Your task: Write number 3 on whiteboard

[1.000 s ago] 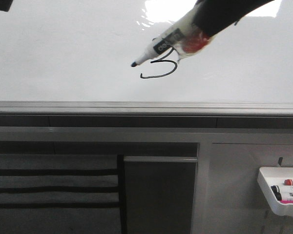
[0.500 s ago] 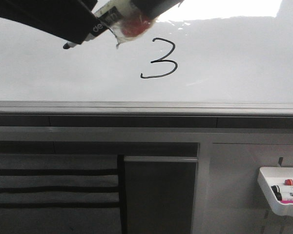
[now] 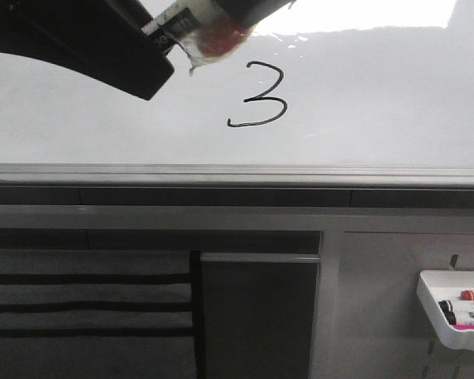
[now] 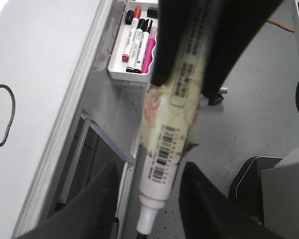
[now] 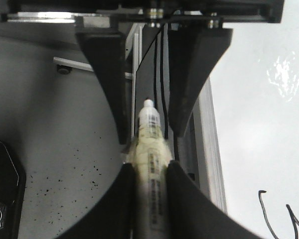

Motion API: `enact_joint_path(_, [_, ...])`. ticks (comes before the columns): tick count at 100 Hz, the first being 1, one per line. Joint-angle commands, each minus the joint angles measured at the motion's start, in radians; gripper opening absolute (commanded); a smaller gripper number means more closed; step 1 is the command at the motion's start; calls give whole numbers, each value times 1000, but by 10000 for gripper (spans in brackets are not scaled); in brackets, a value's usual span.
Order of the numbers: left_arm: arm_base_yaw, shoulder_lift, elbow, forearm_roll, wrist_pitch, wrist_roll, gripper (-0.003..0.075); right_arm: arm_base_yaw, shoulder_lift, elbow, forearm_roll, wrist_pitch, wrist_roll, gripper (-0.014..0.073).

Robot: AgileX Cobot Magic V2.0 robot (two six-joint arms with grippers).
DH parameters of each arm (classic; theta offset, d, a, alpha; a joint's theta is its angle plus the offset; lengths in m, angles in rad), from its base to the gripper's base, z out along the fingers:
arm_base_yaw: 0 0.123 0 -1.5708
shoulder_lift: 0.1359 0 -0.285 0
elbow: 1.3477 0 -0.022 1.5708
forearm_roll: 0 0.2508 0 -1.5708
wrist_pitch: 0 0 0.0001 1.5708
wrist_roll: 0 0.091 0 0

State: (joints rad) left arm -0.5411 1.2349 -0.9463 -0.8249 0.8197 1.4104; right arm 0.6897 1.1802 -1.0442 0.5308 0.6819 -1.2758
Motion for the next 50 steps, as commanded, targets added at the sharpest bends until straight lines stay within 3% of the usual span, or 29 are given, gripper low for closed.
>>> enact_joint_path(1, [-7, -20, -38, -51, -20, -4, 173, 2, -17, -24, 33, -54, -12, 29])
enact_joint_path(22, [-7, -20, -49, -56, -20, -4, 64, 2, -17, -24, 35, -53, -12, 29])
enact_joint_path(50, [-7, -20, -49, -56, -22, -4, -20, 2, -17, -24, 35, -53, -10, 53])
